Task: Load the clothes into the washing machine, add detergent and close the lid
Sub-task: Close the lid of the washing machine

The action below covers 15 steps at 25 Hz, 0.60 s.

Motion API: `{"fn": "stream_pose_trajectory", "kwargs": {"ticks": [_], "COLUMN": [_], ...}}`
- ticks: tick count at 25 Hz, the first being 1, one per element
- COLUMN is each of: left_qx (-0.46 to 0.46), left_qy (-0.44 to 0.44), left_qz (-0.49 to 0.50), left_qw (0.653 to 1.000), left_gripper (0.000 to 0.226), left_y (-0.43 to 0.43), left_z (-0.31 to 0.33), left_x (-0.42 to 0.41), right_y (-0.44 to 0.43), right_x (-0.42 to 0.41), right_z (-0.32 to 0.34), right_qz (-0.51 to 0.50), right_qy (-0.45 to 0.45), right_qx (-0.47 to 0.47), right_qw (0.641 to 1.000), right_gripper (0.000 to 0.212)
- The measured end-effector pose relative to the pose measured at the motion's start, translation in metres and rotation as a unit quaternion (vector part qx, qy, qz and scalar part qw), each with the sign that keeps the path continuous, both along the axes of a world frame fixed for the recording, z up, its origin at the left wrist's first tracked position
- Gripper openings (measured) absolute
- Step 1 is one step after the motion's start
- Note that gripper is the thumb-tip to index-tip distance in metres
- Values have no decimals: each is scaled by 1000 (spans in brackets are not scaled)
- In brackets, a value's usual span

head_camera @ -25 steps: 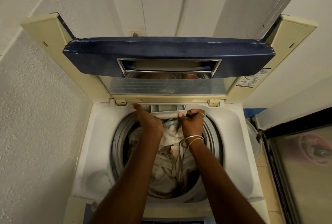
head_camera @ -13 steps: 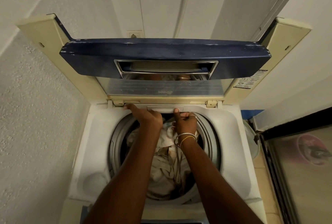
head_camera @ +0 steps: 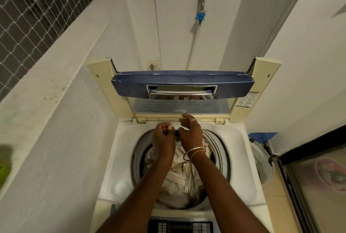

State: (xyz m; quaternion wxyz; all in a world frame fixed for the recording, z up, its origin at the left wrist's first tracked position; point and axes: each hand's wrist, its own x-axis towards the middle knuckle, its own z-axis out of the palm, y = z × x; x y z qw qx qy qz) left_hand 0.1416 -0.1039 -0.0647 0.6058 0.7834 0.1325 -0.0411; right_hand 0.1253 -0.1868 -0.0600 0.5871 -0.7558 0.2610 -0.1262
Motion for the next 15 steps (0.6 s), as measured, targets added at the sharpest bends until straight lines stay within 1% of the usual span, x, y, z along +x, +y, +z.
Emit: {"fn": "stream_pose_trajectory", "kwargs": {"ticks": [2,3,5,6,7,8,9,10,11,13,15], "left_qx": [27,41,76,104,137,172,212,255,302,391,440], "left_qy": [-87,-130,-213,-259,-310,-365,-409,-435,-436,-390,-346], "left_qz": [-51,-64,-78,-80,-81,-92,-114,-143,-177,-240,-280], "left_qw": [995,989,971,957,937,910,880,852,829,798,780], "left_gripper": [37,42,37,32,29,27,28,31,34,45,53], "left_y": [5,6,10,12,16,19,24,27,29,30,29], "left_z": [20,33,55,65,74,83,87,92,96,106,116], "left_x": [-1,-2,-4,-4,-2,1,7,16,23,35,38], "right_y": [3,5,4,3,2,1,0,-1,-2,-3,-3], "right_x": [-5,-9,-13,-15,-17,-16,-14,-10,-5,2,5], "right_z": [22,35,60,73,85,95,102,107,112,117,121], "right_qz": [17,29,43,40,32,28,31,39,50,68,81], "right_qy": [-34,-48,-72,-104,-141,-172,-180,-166,-136,-67,-14], "right_qx": [-59,-92,-194,-260,-321,-377,-419,-447,-466,-499,-534], "right_qw": [998,994,977,959,936,910,889,878,873,861,842], "right_gripper": [36,31,23,19,15,15,19,27,35,49,52]}}
